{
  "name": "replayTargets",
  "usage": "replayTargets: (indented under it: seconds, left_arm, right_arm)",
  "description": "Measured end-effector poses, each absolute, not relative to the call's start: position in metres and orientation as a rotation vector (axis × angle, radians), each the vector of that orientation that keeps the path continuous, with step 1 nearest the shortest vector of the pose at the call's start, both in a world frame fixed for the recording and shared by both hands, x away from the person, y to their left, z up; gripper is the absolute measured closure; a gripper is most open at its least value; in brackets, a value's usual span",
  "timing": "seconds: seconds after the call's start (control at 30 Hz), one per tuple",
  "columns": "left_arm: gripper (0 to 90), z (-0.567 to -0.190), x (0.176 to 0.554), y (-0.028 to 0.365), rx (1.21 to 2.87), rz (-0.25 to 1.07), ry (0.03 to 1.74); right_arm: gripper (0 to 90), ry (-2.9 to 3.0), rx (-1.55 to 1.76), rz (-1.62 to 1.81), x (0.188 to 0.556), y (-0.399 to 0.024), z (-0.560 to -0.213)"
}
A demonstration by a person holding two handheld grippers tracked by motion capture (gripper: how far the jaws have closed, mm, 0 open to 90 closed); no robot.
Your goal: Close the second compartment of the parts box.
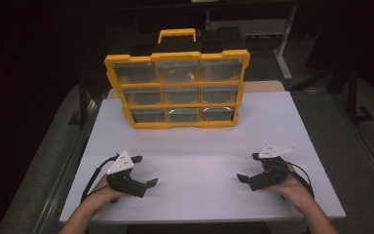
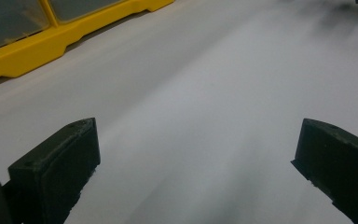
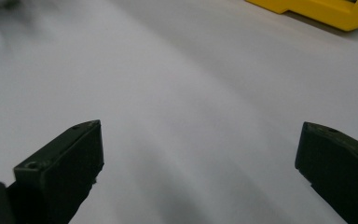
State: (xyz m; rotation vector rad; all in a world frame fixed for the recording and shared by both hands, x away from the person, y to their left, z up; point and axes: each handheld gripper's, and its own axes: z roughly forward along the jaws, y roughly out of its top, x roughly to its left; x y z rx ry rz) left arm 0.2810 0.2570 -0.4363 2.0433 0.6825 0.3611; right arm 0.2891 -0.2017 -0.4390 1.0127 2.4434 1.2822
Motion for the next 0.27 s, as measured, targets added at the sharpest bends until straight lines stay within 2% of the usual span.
replayTargets:
  seconds: [0.27]
  left_arm:
    - [0.0,-0.4381,0.2823,0.2546,2.065,0.361,0.678]
  right_arm:
    - [0.6,2.457,1.003,1.235,0.2833,-0.2084,-0.4459]
